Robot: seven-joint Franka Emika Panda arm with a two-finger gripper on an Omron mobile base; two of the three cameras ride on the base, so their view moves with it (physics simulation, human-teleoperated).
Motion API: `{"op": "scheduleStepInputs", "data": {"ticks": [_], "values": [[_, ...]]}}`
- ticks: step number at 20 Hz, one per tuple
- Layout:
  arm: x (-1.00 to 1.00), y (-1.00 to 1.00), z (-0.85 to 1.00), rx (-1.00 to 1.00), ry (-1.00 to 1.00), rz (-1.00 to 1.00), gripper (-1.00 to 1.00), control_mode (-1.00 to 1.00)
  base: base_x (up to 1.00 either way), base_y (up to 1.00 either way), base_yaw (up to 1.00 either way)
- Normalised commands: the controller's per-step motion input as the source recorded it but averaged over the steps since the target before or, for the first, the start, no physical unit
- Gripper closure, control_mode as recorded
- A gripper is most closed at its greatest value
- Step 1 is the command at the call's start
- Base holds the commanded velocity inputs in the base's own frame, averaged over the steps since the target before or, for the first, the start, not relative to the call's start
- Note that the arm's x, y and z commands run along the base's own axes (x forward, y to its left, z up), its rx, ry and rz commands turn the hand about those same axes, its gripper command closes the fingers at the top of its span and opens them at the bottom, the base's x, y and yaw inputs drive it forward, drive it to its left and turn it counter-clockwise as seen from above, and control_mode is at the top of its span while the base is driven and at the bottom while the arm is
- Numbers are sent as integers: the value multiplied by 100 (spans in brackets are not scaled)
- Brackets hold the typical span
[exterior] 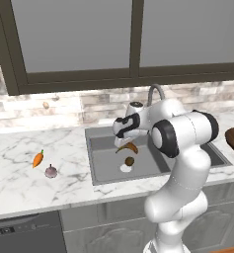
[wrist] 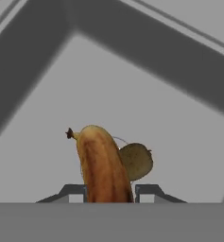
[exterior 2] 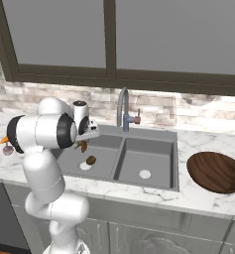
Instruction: There is a mixed pile of frozen fruits and vegetables on the counter. Locate all the frozen vegetables and place the items in a bowl on the counter. Take all the frozen fruits and defrost them in a running sink.
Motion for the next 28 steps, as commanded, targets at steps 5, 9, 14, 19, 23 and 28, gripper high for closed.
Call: {"op": "scheduleStepInputs", "data": {"ticks": [5, 9, 14, 19, 23, 28], "values": [[12, 0, -22, 0, 0, -4, 100, -100, 0, 0, 0], [8, 0, -34, 0, 0, -4, 100, -100, 0, 0, 0], [9, 0, -31, 0, 0, -3, 100, -100, 0, 0, 0], [14, 0, -26, 0, 0, -2, 100, -100, 0, 0, 0], [14, 0, -24, 0, 0, -1, 100, -100, 0, 0, 0], [14, 0, -19, 0, 0, -1, 100, -100, 0, 0, 0]]}}
